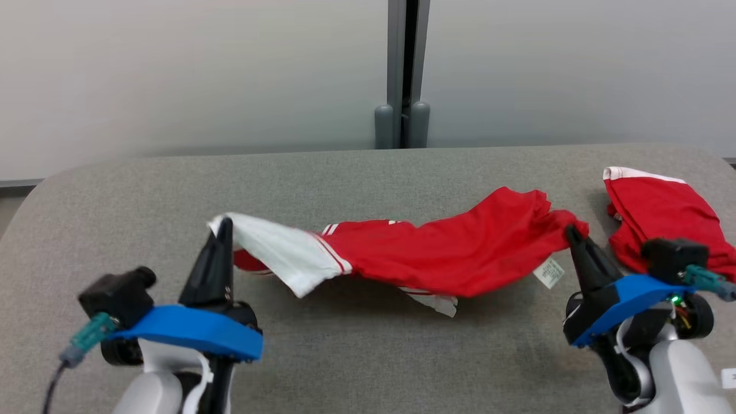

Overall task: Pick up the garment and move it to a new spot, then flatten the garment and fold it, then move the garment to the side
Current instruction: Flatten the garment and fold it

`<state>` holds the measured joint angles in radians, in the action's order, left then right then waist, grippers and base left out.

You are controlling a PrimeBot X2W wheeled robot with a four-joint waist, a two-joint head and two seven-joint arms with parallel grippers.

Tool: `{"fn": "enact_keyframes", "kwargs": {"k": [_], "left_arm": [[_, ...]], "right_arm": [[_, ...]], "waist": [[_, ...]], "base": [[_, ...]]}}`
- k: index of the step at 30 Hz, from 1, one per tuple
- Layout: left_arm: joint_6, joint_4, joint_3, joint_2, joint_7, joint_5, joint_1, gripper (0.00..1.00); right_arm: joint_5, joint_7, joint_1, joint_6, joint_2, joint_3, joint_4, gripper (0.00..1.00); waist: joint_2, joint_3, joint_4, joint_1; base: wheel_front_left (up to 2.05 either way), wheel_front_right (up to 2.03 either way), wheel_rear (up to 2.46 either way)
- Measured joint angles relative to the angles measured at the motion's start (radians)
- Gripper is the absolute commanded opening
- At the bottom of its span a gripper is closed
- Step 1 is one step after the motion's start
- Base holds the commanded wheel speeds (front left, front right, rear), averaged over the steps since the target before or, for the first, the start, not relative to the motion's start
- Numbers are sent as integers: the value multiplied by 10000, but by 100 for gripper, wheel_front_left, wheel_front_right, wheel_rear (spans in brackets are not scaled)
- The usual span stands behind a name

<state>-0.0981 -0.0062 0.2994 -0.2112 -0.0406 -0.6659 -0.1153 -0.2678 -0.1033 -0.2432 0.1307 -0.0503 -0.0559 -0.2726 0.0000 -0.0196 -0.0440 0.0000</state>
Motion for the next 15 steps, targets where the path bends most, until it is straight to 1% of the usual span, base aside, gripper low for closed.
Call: {"fn": "enact_keyframes", "kwargs": {"k": [6, 9, 12, 15], "left_arm": [[0, -2679, -755, -500, 926, -665, -1244, 0], [-174, -3929, -1055, -732, 1557, -940, -2007, 0], [-362, -4870, -1308, -932, 2265, -1304, -2925, 0], [-558, -5354, -1538, -1175, 2984, -1578, -3883, 0]], "right_arm": [[-1438, -1530, 24, 0, -136, -481, 3091, 0], [-2052, -2343, -7, -2, -148, -855, 4525, 0], [-2568, -3076, -231, -2, -136, -1258, 5774, 0], [-3007, -3693, -519, -2, -81, -1655, 6725, 0]], "waist": [[0, 341, -231, -2], [0, 394, -367, -2], [0, 371, -502, -2], [0, 263, -630, -2]], "base": [[0, 0, 0], [0, 0, 0], [0, 0, 0], [0, 0, 0]]}}
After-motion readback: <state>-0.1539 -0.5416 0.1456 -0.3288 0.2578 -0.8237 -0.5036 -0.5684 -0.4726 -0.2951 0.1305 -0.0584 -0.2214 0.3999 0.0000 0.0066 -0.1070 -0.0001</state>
